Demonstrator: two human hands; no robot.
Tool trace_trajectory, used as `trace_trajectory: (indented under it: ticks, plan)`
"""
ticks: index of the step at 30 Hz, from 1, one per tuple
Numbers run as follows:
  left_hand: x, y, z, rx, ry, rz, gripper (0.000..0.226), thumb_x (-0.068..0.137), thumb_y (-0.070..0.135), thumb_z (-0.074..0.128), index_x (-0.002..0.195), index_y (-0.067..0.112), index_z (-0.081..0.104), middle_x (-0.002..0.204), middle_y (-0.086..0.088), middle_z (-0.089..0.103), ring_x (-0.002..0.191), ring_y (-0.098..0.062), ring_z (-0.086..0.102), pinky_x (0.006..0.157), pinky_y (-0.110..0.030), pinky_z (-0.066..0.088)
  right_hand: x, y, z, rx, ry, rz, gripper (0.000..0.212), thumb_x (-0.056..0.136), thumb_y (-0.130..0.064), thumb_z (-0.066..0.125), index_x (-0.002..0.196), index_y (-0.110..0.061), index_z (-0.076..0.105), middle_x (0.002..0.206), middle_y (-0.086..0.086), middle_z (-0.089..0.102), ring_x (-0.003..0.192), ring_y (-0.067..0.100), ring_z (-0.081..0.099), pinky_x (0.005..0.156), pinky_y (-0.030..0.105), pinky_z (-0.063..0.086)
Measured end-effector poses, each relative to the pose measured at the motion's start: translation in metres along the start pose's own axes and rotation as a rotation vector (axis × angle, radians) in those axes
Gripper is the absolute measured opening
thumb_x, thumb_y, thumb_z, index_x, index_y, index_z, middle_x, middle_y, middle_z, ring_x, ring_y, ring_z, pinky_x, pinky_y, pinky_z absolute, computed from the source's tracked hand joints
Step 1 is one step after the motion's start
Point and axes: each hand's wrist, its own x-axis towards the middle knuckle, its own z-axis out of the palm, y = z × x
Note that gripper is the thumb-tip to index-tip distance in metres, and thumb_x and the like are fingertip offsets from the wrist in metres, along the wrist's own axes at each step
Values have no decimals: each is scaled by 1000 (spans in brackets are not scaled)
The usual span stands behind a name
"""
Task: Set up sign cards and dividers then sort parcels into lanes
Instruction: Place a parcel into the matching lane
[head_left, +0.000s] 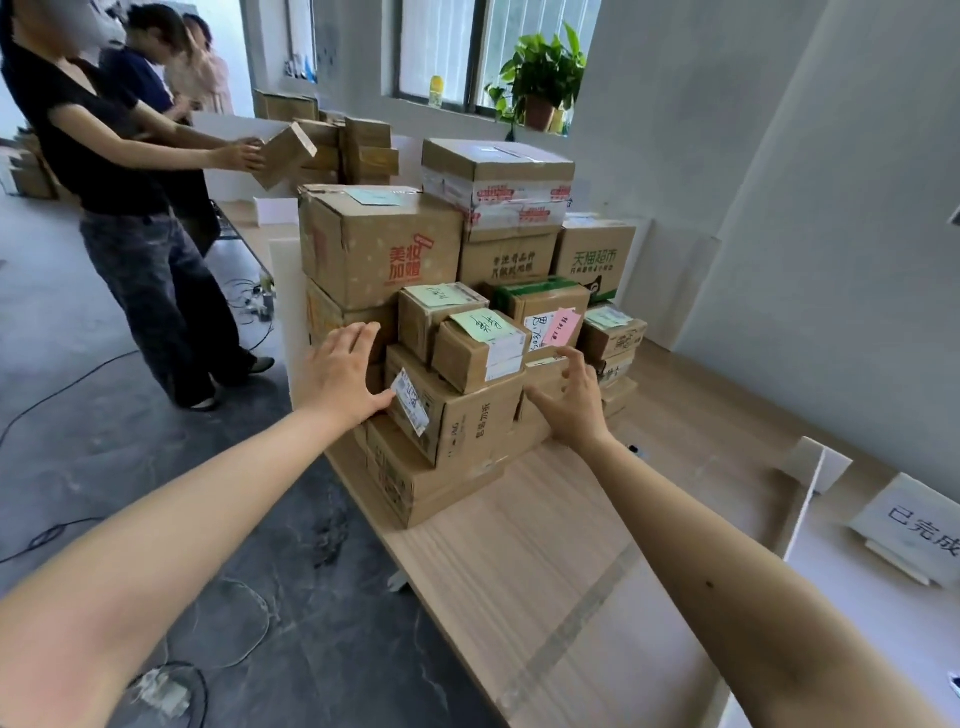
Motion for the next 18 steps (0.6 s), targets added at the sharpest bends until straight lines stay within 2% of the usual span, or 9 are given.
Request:
trace_trajectory:
  ticks: [4, 7, 9, 11, 15, 16, 18]
  plan:
    - [19, 2, 8, -230, -65, -233, 94, 79, 45, 69, 148, 20, 11, 151, -10, 25, 137, -34, 27, 108, -49, 31, 25, -15, 13, 19, 57, 92, 63, 84, -31, 70, 136, -24, 37, 134, 12, 45, 123, 28, 45, 99, 38, 41]
    - [32, 2, 15, -432, -141, -328, 98, 79, 39, 72, 148, 21, 5, 151, -15, 22, 135, -35, 31, 107, -49, 35, 37, -20, 21, 18, 76, 135, 57, 86, -28, 67, 135, -23, 39, 122, 13, 55, 115, 28, 50, 99, 44, 43]
    - [37, 8, 17, -554, -167, -307, 91, 83, 28, 71, 147, 15, 9, 149, -16, 24, 132, -33, 35, 107, -43, 37, 40, -20, 24, 20, 65, 151, 54, 87, -25, 64, 135, -23, 40, 114, 13, 59, 107, 26, 54, 90, 39, 46]
    - [39, 16, 20, -644, -169, -251, 83, 84, 19, 69, 147, 13, 14, 148, -15, 28, 131, -29, 38, 105, -38, 37, 44, -19, 26, 31, 61, 169, 53, 87, -24, 62, 136, -23, 41, 115, 12, 58, 106, 26, 55, 86, 37, 48]
    - [45, 35, 31, -724, -244, -184, 81, 85, 22, 69, 147, 15, 18, 144, -13, 36, 131, -26, 39, 103, -34, 37, 60, -19, 27, 44, 31, 209, 53, 90, -5, 50, 139, -20, 39, 103, 19, 58, 86, 20, 52, 72, 35, 45]
    - [44, 41, 33, -727, -273, -175, 82, 85, 24, 69, 148, 15, 16, 145, -13, 36, 132, -26, 38, 104, -35, 37, 64, -18, 27, 37, 23, 216, 54, 90, -2, 48, 139, -21, 38, 104, 21, 59, 87, 20, 52, 69, 36, 45]
    - [44, 51, 36, -729, -330, -158, 84, 86, 27, 68, 148, 16, 12, 144, -13, 37, 131, -28, 39, 103, -36, 37, 74, -18, 26, 34, -11, 218, 56, 89, -1, 47, 138, -24, 38, 115, 15, 57, 97, 21, 52, 67, 29, 44]
